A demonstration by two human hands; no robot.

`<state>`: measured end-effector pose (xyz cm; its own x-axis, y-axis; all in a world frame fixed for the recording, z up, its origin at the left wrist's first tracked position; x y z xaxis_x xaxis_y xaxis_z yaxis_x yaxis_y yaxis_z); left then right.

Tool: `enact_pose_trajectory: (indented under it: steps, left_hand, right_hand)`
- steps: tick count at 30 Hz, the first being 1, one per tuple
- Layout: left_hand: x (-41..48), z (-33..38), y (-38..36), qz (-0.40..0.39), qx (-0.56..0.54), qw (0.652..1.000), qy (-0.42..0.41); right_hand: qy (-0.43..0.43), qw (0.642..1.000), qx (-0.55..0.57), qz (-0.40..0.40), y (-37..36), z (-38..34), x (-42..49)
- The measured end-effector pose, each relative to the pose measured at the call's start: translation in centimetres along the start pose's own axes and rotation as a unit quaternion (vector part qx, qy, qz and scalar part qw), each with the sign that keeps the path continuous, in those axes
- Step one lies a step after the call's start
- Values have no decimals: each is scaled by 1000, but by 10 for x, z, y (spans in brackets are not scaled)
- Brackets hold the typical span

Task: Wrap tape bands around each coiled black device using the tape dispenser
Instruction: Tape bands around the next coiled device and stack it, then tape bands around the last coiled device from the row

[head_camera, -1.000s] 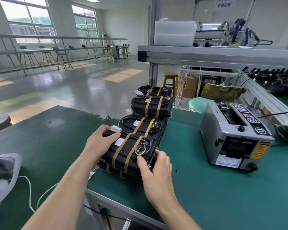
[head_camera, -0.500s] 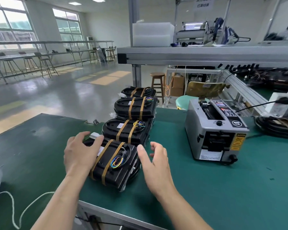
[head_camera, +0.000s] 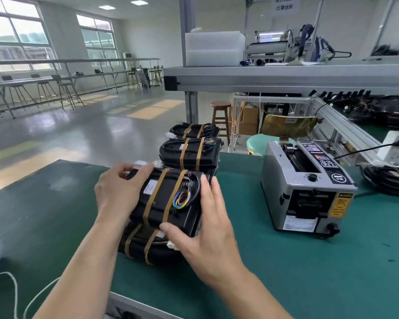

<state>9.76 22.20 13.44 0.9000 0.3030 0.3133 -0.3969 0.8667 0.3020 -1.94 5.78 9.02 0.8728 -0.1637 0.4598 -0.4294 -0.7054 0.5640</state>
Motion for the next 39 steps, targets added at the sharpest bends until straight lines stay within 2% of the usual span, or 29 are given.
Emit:
enact_pose_trajectory:
  steps: [4,8,16,23,27,30,34,39]
  left_hand:
    - [26,14,-20,-19,-56,998,9]
    - [53,13,-45,-62,-106,992,40]
    - [64,-25,-62,-113,-181,970,117]
    - [75,-24,-72,-99,-197,968,121]
    - [76,-25,-76,-106,-177,973,100]
    - [74,-27,-73,-109,-229,960,116]
    - [62,-36,-70,-40,-284,949,128]
    - [56,-32,-76,2,-236,967,93]
  right_hand:
    - [12,1000,-17,11,11,5,42]
    - [-27,999,-33,4,7,16,73]
    - [-68,997,-19,-27,-11,41,75]
    - [-83,996,-20,-5,-14,42,85]
    - [-75,995,-66,17,-17,43,85]
    - [-66,994,-84,29,-19,42,83]
    - [-59,998,-35,16,-22,41,84]
    - [-56,998,-34,5,-24,38,90]
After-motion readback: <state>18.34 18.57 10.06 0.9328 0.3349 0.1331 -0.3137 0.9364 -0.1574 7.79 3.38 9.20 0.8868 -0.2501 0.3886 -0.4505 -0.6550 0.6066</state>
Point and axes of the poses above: each hand's wrist, its own x-axis towards the middle knuckle, its own y-axis out of the back of the hand, z = x × y, the point moved 3 cm from there along x, towards the middle knuckle, and after that the axes turned 7 degrees about -x, right-handed, at the moved point
